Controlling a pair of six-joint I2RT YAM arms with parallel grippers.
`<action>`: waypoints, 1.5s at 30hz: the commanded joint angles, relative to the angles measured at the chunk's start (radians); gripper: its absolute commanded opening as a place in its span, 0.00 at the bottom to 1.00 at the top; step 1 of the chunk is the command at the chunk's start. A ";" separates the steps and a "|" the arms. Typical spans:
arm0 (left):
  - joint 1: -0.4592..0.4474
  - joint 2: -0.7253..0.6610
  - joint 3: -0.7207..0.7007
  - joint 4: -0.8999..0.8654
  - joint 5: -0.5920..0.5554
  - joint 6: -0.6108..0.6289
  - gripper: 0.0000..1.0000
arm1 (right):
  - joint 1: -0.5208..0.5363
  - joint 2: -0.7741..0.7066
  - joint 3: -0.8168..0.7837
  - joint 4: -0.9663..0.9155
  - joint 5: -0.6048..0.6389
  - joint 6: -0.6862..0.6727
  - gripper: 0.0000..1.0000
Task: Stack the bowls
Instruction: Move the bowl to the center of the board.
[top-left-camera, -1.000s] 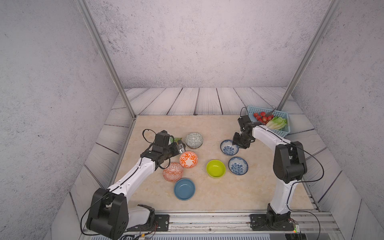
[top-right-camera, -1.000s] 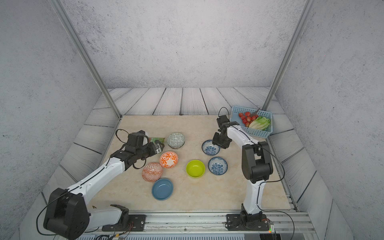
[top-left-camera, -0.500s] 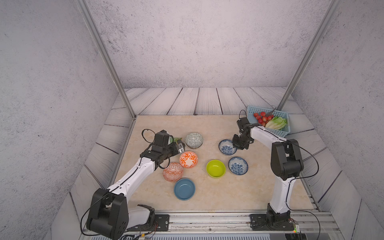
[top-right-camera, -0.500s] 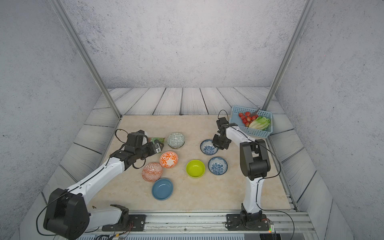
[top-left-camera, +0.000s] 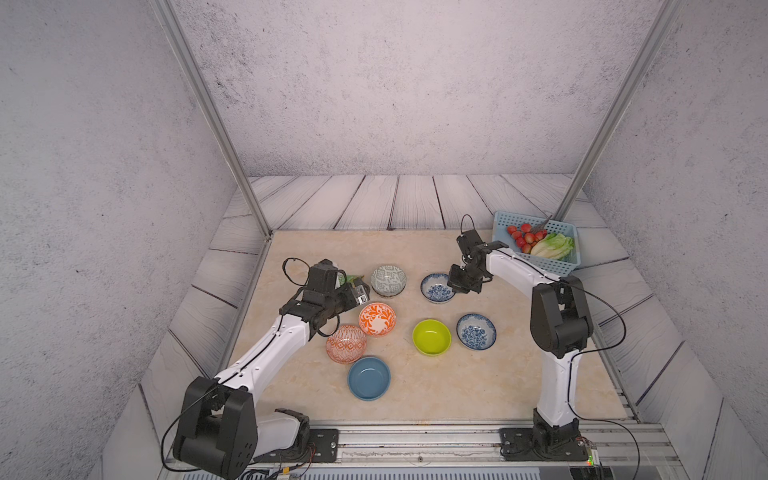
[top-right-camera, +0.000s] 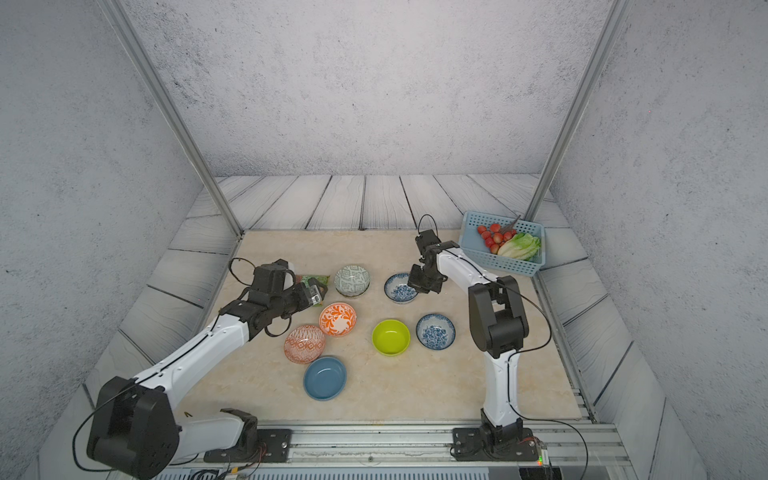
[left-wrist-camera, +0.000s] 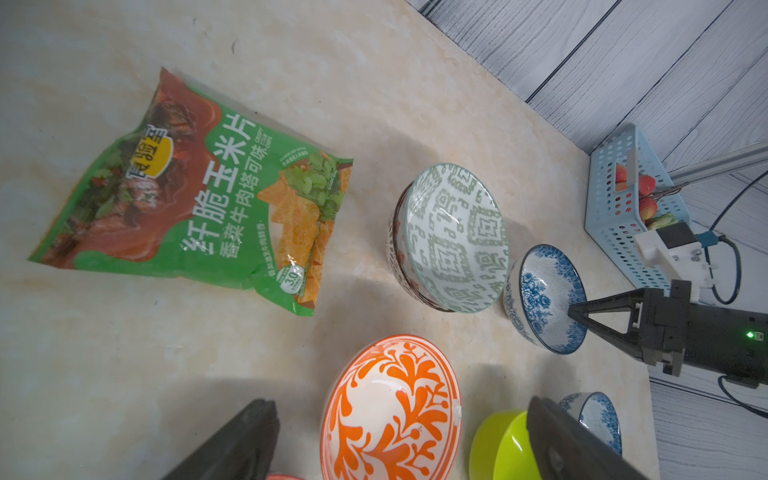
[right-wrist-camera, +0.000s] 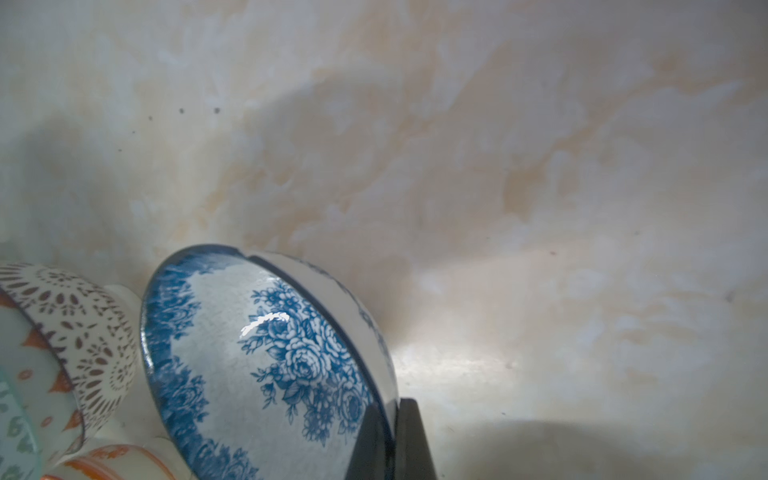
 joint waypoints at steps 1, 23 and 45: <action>0.009 -0.020 -0.012 0.017 0.005 -0.004 1.00 | 0.013 0.020 0.027 -0.003 -0.006 0.005 0.00; 0.014 -0.014 -0.018 0.032 0.017 -0.011 1.00 | 0.057 0.115 0.134 0.005 -0.017 0.016 0.15; 0.013 -0.150 -0.099 -0.007 0.135 -0.031 1.00 | 0.020 -0.497 -0.396 -0.064 0.211 0.032 0.72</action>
